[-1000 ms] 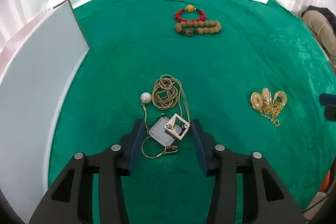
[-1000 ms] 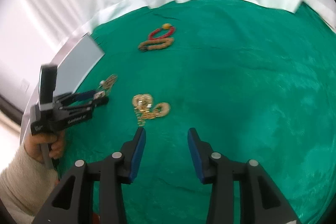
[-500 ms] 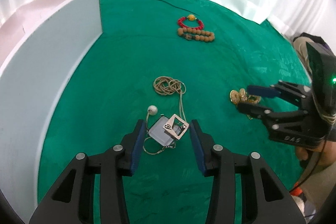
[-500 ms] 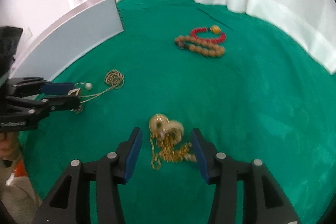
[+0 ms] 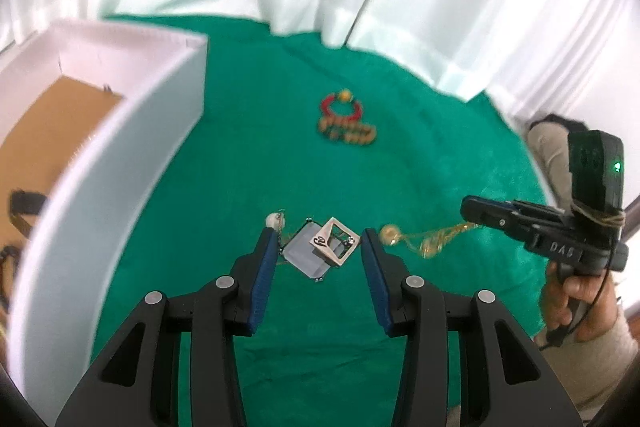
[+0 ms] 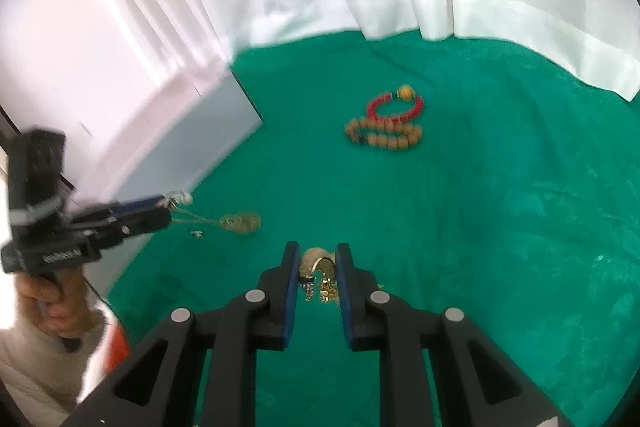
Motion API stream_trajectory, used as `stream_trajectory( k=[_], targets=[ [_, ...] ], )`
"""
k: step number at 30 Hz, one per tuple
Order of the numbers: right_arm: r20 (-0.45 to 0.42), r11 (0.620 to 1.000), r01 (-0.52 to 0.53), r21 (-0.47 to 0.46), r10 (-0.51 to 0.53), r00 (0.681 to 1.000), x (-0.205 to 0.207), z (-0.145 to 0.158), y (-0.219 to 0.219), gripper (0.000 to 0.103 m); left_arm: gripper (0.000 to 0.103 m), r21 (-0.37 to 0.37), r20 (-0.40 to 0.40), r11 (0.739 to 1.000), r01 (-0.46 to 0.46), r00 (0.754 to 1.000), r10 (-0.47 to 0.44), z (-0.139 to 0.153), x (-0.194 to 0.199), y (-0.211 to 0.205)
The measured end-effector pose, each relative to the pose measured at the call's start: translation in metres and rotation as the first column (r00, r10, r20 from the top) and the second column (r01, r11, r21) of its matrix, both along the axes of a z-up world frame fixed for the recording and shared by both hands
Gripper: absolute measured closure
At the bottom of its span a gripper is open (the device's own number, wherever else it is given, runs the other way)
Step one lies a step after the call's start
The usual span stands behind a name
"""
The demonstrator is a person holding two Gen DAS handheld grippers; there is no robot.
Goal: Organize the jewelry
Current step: 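Carry the pendant and earrings into the white box and open both grippers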
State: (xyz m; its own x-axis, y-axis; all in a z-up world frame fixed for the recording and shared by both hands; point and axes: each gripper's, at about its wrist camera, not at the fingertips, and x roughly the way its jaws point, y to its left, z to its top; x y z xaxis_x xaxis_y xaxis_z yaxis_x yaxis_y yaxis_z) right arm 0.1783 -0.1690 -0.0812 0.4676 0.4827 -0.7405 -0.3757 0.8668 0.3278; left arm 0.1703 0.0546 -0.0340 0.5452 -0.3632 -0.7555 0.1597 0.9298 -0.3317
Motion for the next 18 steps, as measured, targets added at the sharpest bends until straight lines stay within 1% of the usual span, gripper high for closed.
stream_trajectory(
  k=[3,6,14,18],
  targets=[
    [0.003,0.998,-0.006,0.069,0.006,1.000,-0.001,0.027,-0.007,0.085,0.060,-0.031,0.021,0.999,-0.009,1.000,0.010,0.025,-0.007,0.006],
    [0.015,0.994,-0.023,0.105,0.021,1.000,0.000,0.050,-0.004,0.085,0.060,-0.053,0.036,0.998,-0.014,0.999,0.016,0.048,-0.014,0.012],
    [0.089,0.989,-0.085,0.123,0.075,0.993,0.000,0.104,0.023,0.085,0.060,-0.139,0.075,0.990,-0.016,0.997,0.027,0.102,-0.037,0.035],
    [0.122,0.981,-0.129,0.143,0.112,0.986,0.009,0.131,0.043,0.085,0.060,-0.182,0.101,0.982,-0.044,0.993,0.063,0.133,-0.049,0.062]
  ],
)
